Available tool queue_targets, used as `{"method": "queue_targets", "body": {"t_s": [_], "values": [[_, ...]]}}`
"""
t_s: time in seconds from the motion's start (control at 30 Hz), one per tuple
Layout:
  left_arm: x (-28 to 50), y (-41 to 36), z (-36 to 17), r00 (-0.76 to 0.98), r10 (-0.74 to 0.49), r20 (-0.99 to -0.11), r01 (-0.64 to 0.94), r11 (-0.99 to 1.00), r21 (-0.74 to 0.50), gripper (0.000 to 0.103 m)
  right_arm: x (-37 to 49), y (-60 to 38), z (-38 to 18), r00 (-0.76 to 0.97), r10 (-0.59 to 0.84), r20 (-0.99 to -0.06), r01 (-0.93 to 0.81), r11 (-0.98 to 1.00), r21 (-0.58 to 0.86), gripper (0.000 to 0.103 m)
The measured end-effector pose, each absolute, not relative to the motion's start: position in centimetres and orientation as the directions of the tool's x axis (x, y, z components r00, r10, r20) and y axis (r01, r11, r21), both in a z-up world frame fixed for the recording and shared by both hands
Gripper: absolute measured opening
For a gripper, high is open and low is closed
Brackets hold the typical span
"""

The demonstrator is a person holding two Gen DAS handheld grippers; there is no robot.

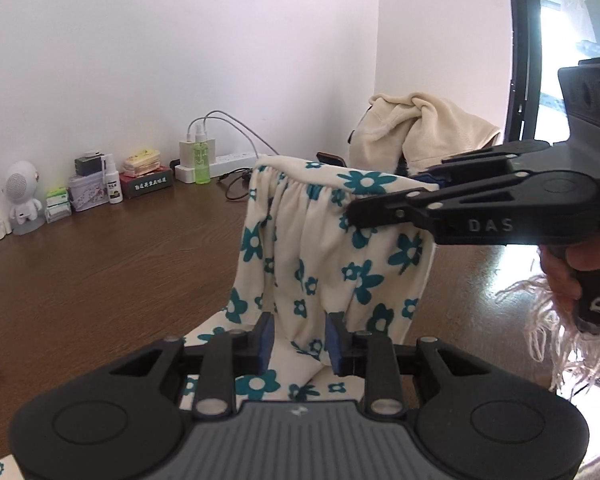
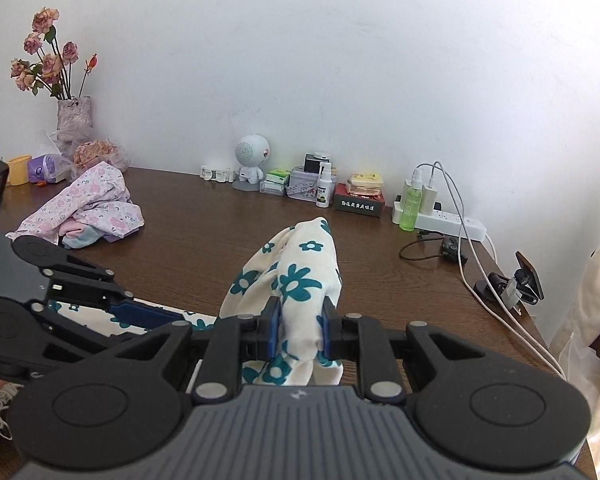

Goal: Fold clothes
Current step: 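Grasp the dress bundle end with the right gripper and lift it up, then fold the lifted end over onto the bundle with the right gripper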

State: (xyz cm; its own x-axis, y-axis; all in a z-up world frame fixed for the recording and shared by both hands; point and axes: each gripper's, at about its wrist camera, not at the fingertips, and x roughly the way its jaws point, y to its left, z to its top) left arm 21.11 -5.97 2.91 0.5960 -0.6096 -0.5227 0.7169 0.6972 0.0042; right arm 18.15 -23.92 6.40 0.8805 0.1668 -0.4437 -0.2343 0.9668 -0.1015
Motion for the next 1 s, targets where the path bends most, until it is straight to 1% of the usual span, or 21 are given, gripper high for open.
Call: {"method": "queue_targets", "body": {"t_s": [0.1,0.17,0.33,0.43,0.53,0.77,1.0], "values": [[20.1,-6.4,2.7,0.584,-0.616,-0.53,0.742,0.669,0.04,0.027,18.0,-23.2,6.4,0.885,0.154,-0.44,-0.235,0.963,-0.135,0.018],[20.3,-6.7,2.3,0.582,-0.603,-0.545,0.738,0.674,0.043,0.027,17.8,-22.5,6.5,0.887,0.145,-0.438,-0.238,0.957,-0.166,0.018],[21.2,-4.7,2.0,0.604,-0.554,-0.573,0.664,0.748,-0.023,0.027,17.3,-19.7,6.5,0.9,0.113,-0.421,-0.254,0.921,-0.295,0.018],[21.0,-2.7,2.1,0.625,-0.531,-0.572,0.618,0.784,-0.052,0.027,17.0,-17.9,6.3,0.906,0.102,-0.411,-0.271,0.885,-0.378,0.019],[20.4,-0.4,2.6,0.654,-0.506,-0.562,0.572,0.817,-0.069,0.027,16.6,-16.1,6.0,0.906,0.116,-0.407,-0.302,0.851,-0.43,0.019],[18.8,3.8,3.8,0.722,-0.459,-0.517,0.493,0.866,-0.079,0.027,15.8,-12.2,4.3,0.857,0.214,-0.468,-0.442,0.772,-0.457,0.019],[18.2,4.9,5.0,0.749,-0.458,-0.479,0.475,0.875,-0.095,0.027,15.4,-9.1,2.0,0.829,0.241,-0.505,-0.499,0.725,-0.474,0.02]]}}
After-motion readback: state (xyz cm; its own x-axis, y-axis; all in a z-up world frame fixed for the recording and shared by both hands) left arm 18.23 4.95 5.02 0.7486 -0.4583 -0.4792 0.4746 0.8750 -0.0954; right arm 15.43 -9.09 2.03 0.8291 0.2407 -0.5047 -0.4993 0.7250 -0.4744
